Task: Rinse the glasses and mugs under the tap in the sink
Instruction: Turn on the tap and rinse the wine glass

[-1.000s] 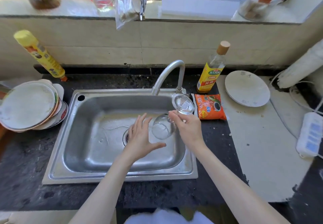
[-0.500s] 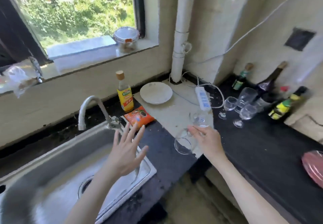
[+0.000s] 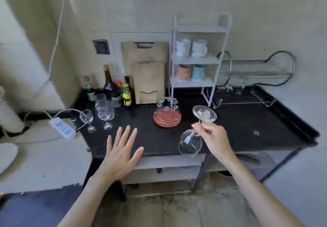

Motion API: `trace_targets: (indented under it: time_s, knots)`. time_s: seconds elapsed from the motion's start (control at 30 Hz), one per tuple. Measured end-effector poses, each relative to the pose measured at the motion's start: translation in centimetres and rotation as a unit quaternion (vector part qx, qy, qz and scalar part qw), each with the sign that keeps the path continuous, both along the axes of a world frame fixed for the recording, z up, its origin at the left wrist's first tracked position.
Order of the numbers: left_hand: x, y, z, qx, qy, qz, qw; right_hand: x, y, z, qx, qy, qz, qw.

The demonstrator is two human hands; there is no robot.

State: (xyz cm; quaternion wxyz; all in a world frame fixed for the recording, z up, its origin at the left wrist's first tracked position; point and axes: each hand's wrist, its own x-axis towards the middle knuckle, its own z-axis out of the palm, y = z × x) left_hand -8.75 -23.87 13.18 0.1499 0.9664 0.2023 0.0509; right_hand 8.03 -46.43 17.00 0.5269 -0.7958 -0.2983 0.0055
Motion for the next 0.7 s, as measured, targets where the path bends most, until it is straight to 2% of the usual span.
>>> trace_targets:
  time_s: [0.17,0.37,0.7]
  knots:
    - [8.9,-8.8,-0.3,-0.01,-0.009,-0.078,0.997,5.2,-9.9,-0.1,0.0,0.005,-0.087,0.996]
    - [17.8,-19.5,-4.0,-0.046,0.037,-0.127,0.99,12.9,-19.9,-1.7,-0.05,0.027,-0.11,0.992]
    - [30.9,-23.5,-4.2,-0.037,0.048,-0.156,0.986,24.7,-24.0,-2.7,-0.058,0.07,-0.141,0.986]
